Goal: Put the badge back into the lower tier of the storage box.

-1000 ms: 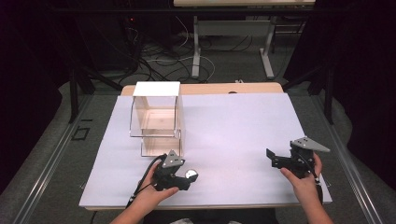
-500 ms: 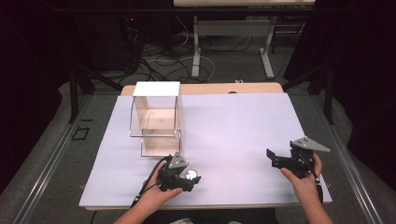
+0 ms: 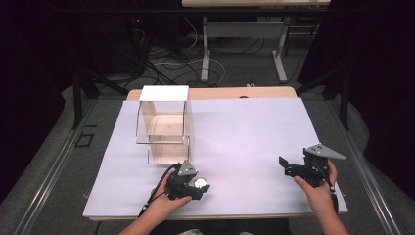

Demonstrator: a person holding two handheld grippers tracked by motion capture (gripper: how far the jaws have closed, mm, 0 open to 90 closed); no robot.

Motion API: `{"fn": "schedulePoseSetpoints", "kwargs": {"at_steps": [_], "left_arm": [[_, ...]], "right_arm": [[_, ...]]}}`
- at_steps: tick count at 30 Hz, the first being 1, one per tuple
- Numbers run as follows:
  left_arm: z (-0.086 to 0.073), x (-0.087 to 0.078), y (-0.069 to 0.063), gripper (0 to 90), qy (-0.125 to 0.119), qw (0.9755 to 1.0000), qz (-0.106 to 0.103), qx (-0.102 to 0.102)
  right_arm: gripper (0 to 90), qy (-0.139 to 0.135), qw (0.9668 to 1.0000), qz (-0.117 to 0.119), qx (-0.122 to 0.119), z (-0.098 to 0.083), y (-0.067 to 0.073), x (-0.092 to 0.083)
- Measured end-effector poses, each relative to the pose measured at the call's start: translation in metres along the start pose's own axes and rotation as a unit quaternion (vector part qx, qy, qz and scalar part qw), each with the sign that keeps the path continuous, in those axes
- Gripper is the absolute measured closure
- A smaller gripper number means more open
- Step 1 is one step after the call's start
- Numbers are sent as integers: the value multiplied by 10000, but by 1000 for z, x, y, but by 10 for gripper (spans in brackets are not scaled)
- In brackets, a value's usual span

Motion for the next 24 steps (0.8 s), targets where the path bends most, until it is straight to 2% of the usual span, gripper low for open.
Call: {"fn": "schedulePoseSetpoints", "kwargs": {"at_steps": [1, 2, 3, 4, 5, 6, 8, 10, 15, 17, 19, 21, 22, 24], "left_arm": [[0, 0, 1, 306, 16, 10000, -20, 22], [-1, 0, 1, 306, 81, 10000, -44, 24], [-1, 2, 0, 306, 11, 10000, -17, -30], [-1, 2, 1, 306, 77, 10000, -8, 35], [-2, 2, 1, 308, 81, 10000, -14, 27], [-2, 2, 1, 309, 83, 10000, -23, -22], [-2, 1, 2, 311, 179, 9998, -58, 28], [-2, 3, 2, 312, 113, 9999, -10, 42], [-2, 4, 1, 326, 147, 9999, -40, -12], [-3, 4, 2, 336, 228, 9997, -38, 61], [-3, 5, 0, 343, 281, 9996, -50, 31], [-4, 6, 0, 356, 364, 9993, -38, 92], [-4, 5, 0, 356, 400, 9991, -18, 121], [-4, 6, 0, 362, 422, 9990, 2, 139]], "right_arm": [[23, 16, 10000, -27, 90, 0, 1, 0], [23, -1, 10000, -33, 46, 0, 1, 0], [23, 34, 10000, -15, 30, -1, 0, 0], [24, 41, 10000, -19, 30, -1, 0, 0], [24, -25, 10000, -50, 31, 0, 0, 1], [24, 43, 10000, -2, 33, -1, 0, 0], [24, 17, 10000, -21, -8, -1, 0, 1], [25, 18, 10000, -7, -13, -1, 0, 1], [26, 16, 10000, -33, -7, -1, -1, 1], [27, 21, 10000, -33, -11, -1, -1, 1], [27, -26, 10000, -72, 8, -1, 0, 2], [29, 44, 10000, -4, 2, -1, 0, 1], [29, -21, 10000, -40, -11, -1, 0, 2], [30, 54, 10000, -10, 11, -1, 0, 1]]}}
Point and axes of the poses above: each handheld gripper's, and its own axes: x roughly forward along the jaws, z roughly out of its top, y roughly to its left, the point moved 5 cm from there along x, roughly forward along the jaws, and after that the axes turned 14 degrees about -z, right-handed, at the moved point
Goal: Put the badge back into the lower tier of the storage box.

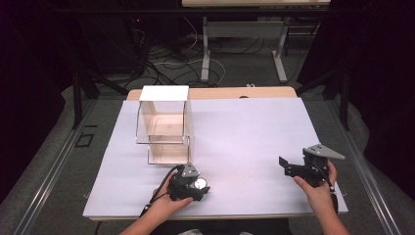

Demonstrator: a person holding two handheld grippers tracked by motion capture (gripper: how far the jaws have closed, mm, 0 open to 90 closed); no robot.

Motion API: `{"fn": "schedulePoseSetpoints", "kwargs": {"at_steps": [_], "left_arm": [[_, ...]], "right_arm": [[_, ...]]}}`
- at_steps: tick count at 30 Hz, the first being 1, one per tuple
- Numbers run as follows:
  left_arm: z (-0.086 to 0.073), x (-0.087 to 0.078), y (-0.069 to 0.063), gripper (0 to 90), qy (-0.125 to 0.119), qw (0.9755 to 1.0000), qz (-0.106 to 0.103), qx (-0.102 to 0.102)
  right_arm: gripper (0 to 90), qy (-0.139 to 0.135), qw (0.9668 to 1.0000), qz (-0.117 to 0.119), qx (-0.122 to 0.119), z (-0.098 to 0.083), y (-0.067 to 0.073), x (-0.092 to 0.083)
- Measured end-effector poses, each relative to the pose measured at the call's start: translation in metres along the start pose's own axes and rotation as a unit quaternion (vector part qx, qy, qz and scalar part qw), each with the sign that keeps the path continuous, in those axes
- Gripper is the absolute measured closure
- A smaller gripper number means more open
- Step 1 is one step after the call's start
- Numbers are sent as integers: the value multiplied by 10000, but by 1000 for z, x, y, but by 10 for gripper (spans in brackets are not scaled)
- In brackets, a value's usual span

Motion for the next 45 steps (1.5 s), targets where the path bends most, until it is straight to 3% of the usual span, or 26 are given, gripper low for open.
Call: {"fn": "schedulePoseSetpoints", "kwargs": {"at_steps": [6, 18, 25, 45], "left_arm": [[0, 0, 1, 407, 5, 10000, 50, -51], [1, 1, 0, 414, 60, 9999, 101, 9], [1, 0, 2, 464, 44, 9999, 123, 50], [2, 0, 1, 472, 42, 9999, 129, 50]], "right_arm": [[32, 6, 10000, 19, -1, 0, 0, 1], [35, 10, 10000, 14, 9, 0, 0, 1], [38, 21, 10000, 23, -4, -1, 0, 1], [45, 17, 10000, 23, 2, -1, 0, 1]]}}
Point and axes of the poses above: each handheld gripper's, and its own axes: x roughly forward along the jaws, z roughly out of its top, y roughly to its left, the point moved 5 cm from there along x, roughly forward along the jaws, and after that the axes turned 14 degrees about -z, right-handed, at the moved point
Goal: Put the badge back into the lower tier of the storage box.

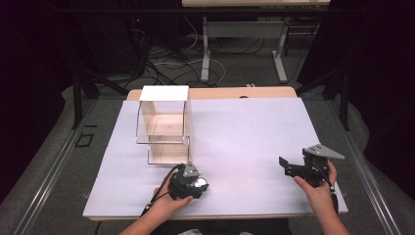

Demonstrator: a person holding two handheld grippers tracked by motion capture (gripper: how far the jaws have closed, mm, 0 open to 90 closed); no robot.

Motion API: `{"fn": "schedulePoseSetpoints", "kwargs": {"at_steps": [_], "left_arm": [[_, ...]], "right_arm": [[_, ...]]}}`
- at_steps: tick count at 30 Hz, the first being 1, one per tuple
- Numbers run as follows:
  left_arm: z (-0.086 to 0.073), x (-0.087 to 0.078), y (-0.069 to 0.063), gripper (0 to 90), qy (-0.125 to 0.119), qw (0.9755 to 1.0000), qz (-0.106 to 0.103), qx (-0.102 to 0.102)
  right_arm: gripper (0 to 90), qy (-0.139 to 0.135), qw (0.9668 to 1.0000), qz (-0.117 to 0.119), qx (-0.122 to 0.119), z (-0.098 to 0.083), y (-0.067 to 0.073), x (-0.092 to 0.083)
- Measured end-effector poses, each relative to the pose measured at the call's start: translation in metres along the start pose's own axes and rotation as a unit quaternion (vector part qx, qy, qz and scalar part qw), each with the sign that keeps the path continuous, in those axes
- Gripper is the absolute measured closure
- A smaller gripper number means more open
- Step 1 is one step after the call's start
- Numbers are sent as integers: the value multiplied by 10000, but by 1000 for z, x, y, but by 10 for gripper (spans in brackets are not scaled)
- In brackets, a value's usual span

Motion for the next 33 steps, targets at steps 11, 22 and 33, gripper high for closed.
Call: {"fn": "schedulePoseSetpoints", "kwargs": {"at_steps": [11, 22, 33], "left_arm": [[3, -4, -3, 473, -186, 9998, 28, -8], [5, -10, -4, 473, -317, 9995, 56, -60], [6, -20, -5, 473, -385, 9992, 40, -66]], "right_arm": [[46, 0, 10000, 7, -11, 0, 0, 0], [46, -63, 10000, -26, -57, 0, -1, 1], [46, -40, 10000, -15, 11, 0, 1, 0]]}}
Point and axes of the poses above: each handheld gripper's, and its own axes: x roughly forward along the jaws, z roughly out of its top, y roughly to its left, the point moved 5 cm from there along x, roughly forward along the jaws, and after that the axes turned 14 degrees about -z, right-handed, at the moved point
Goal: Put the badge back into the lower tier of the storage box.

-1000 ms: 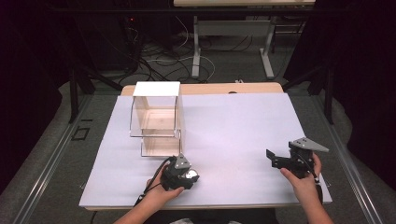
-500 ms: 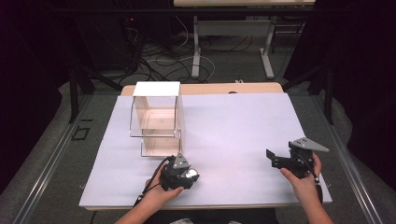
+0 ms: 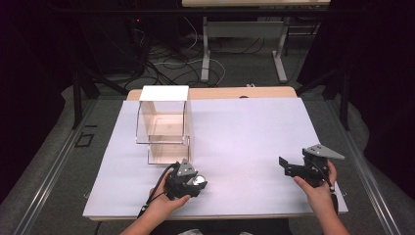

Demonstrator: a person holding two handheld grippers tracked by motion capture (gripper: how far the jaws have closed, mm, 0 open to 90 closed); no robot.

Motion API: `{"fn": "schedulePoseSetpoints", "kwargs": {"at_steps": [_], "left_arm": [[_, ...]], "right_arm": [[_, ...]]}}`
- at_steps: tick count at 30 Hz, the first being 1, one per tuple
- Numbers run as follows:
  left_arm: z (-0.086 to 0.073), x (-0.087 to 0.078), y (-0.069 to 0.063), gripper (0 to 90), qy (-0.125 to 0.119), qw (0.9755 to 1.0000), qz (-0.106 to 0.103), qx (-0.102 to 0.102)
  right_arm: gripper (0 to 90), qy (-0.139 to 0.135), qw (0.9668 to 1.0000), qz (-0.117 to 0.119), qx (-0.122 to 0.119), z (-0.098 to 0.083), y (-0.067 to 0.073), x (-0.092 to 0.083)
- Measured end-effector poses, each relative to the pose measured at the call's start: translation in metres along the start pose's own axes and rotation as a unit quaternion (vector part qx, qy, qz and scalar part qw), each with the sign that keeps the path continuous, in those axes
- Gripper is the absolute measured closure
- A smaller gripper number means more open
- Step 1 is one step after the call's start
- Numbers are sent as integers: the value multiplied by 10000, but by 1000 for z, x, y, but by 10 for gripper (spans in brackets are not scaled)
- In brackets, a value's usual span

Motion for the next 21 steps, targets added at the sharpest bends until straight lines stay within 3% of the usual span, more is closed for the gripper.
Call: {"fn": "schedulePoseSetpoints", "kwargs": {"at_steps": [7, 8, 9, 20, 21], "left_arm": [[1, -5, 0, 473, -188, 9998, 66, -37], [1, -7, 0, 473, -110, 9999, 33, -41], [2, -7, 0, 473, -225, 9997, 78, -40], [3, -16, 0, 473, -326, 9994, 133, -60], [3, -18, 0, 473, -255, 9996, 84, -50]], "right_arm": [[46, 34, 10000, 23, -54, 0, 0, 0], [47, 31, 10000, 26, -54, 0, 0, 0], [47, 31, 10000, 25, -57, 0, 0, 0], [47, 32, 10000, 33, -54, 0, 0, 0], [47, 19, 10000, 39, -79, 0, 0, 0]]}}
Point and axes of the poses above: each handheld gripper's, and its own axes: x roughly forward along the jaws, z roughly out of its top, y roughly to its left, the point moved 5 cm from there along x, roughly forward along the jaws, and after that the axes turned 14 degrees about -z, right-handed, at the moved point
